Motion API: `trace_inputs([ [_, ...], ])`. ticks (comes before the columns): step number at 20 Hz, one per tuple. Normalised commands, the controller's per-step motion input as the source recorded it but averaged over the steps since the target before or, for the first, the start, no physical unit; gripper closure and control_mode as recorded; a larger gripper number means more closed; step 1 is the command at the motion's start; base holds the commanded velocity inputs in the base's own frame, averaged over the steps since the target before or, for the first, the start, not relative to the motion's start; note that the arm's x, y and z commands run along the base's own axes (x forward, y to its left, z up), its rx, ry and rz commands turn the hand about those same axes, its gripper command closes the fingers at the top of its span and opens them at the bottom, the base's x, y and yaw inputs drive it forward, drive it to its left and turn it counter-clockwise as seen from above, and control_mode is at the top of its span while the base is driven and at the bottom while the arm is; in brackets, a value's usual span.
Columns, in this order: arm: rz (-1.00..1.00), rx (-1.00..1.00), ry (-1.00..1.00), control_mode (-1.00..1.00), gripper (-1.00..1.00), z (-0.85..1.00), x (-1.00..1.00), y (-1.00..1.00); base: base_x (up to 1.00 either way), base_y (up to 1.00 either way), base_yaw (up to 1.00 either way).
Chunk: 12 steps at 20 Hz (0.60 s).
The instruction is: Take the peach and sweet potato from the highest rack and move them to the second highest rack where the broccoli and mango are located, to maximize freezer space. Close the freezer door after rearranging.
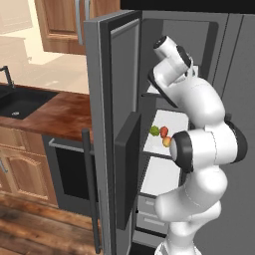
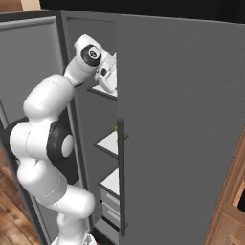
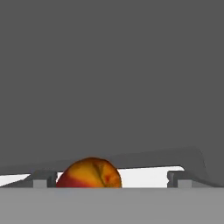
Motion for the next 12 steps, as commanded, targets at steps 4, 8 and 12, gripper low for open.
trace_inputs([
  [4,0.00,0.08,0.00,-1.00,-1.00,-0.23,0.24,-0.09,0.00,0.00,0.00],
  [8,0.00,0.12,0.00,-1.00,-1.00,-0.16,0.29,-0.05,0.00,0.00,0.00],
  [12,0.00,0.10,-0.02,-1.00,-1.00,-0.13,0.23,-0.07,0.00,0.00,0.00],
])
